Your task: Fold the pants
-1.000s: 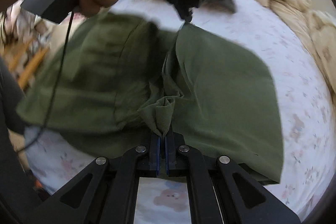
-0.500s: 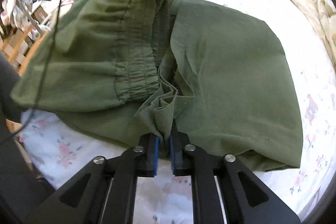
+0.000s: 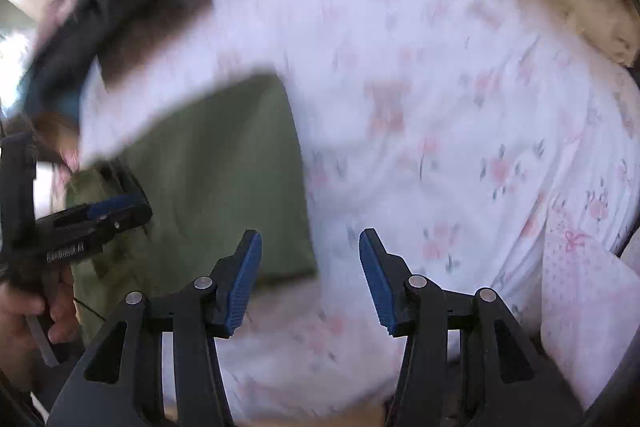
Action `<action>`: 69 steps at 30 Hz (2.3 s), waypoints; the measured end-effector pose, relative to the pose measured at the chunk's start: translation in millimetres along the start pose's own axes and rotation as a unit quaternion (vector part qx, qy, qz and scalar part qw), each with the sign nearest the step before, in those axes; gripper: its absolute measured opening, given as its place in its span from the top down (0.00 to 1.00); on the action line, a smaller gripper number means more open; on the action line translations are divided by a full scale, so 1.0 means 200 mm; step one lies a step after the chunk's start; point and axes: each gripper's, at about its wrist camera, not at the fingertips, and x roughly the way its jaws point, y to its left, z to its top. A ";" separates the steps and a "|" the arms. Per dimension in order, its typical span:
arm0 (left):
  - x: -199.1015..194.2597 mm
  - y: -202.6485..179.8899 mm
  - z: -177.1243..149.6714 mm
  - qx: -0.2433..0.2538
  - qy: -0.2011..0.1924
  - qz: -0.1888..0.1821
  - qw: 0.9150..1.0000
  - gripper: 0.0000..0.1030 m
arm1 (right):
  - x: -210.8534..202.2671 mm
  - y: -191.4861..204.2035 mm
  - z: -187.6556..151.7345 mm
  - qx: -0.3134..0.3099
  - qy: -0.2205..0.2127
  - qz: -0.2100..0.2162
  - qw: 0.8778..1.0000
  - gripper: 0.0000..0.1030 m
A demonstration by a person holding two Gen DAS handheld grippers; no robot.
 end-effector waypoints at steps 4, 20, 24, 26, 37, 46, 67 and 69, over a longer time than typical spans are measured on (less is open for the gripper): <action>0.16 -0.02 -0.08 0.031 0.046 0.058 0.997 0.54 | 0.13 0.17 -0.12 -0.123 0.049 -0.072 0.989 0.48; 0.29 -0.09 -0.13 0.091 0.062 0.129 0.985 0.53 | 0.35 0.10 -0.20 -0.113 -0.043 -0.153 0.981 0.71; 0.28 -0.10 -0.14 0.091 0.061 0.125 0.986 0.53 | 0.32 0.07 -0.22 -0.122 -0.043 -0.182 0.975 0.47; 0.27 -0.07 -0.14 0.092 0.059 0.125 0.986 0.53 | 0.30 0.00 -0.19 -0.091 -0.015 -0.172 0.981 0.40; 0.24 -0.05 -0.16 0.086 0.052 0.119 0.988 0.54 | -0.01 0.07 -0.12 -0.087 -0.043 -0.101 0.990 0.53; 0.19 0.00 -0.18 0.064 0.045 0.109 0.991 0.53 | 0.43 0.08 -0.14 -0.099 0.080 -0.105 0.986 0.86; -0.05 0.27 -0.03 -0.093 0.007 0.096 0.991 0.53 | 0.70 0.34 0.66 -0.075 0.006 0.014 0.997 0.87; -0.05 0.26 -0.01 -0.091 0.003 0.100 0.991 0.53 | 0.73 0.33 0.66 -0.067 -0.008 0.020 0.998 0.87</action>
